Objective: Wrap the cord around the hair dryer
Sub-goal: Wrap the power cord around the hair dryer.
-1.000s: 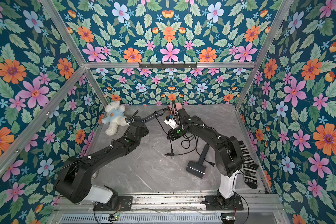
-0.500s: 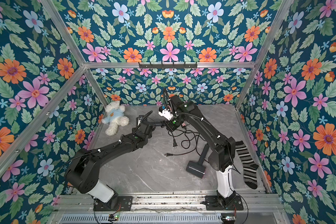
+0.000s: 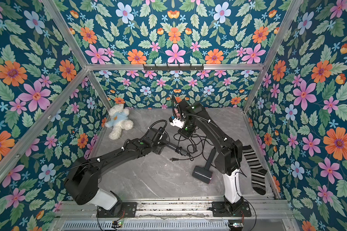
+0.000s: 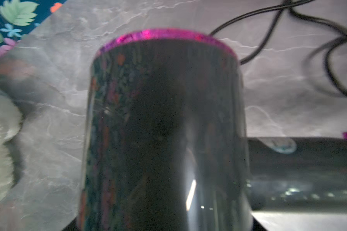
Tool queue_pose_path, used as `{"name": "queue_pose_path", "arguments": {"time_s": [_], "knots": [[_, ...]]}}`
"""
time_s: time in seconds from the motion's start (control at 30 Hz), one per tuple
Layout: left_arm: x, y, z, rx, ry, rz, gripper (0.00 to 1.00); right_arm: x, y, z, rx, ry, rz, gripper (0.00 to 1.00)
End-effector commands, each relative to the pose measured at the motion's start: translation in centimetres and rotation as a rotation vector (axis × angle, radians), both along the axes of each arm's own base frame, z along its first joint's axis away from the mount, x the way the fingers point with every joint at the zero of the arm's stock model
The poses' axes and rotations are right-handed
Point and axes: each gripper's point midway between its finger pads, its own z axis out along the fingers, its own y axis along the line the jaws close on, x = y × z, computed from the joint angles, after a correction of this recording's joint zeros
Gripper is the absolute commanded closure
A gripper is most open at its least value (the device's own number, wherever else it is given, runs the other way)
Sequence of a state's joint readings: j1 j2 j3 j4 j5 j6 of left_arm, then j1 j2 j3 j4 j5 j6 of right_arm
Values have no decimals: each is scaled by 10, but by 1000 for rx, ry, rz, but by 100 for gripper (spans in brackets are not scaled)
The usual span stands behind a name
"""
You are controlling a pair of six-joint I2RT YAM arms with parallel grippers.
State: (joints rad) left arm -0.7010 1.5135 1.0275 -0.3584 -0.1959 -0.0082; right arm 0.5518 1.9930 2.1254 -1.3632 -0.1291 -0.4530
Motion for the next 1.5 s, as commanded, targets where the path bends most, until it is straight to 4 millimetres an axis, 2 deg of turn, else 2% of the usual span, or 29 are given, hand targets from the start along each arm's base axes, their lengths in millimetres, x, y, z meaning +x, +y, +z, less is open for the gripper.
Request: {"name": "queue_pose_path", "arguments": {"time_s": [0.0,0.07,0.23,0.33,0.47,0.67,0.7,0.73,0.87,1.07,1.27,1.47], "knots": [[-32,-28,6,-113,84,-227,100,2,11,23,183,-18,53,100],[-40,-41,21,-210,82,-296,100,-8,18,35,320,22,77,100],[-50,-58,68,-455,30,-396,100,-20,20,47,503,101,87,100],[-47,-54,93,-559,-17,-382,100,-17,12,53,605,153,16,100],[-36,-47,128,-707,-90,-318,100,-19,11,56,714,171,-21,100],[-23,-44,183,-783,-220,-229,100,-11,12,63,860,118,-54,100],[-22,-43,188,-779,-232,-205,100,-14,10,77,902,87,-47,95],[-19,-42,193,-780,-240,-177,100,-13,10,82,939,81,-54,89],[-11,-34,197,-766,-232,-85,100,-9,6,89,1019,53,-81,70],[-13,-35,184,-677,-171,-40,100,1,-4,74,998,64,-144,51],[-14,-33,186,-655,-140,-1,100,4,-17,67,998,14,-202,39],[-20,-39,186,-630,-93,-19,100,2,-31,66,1014,-21,-229,34]]}}
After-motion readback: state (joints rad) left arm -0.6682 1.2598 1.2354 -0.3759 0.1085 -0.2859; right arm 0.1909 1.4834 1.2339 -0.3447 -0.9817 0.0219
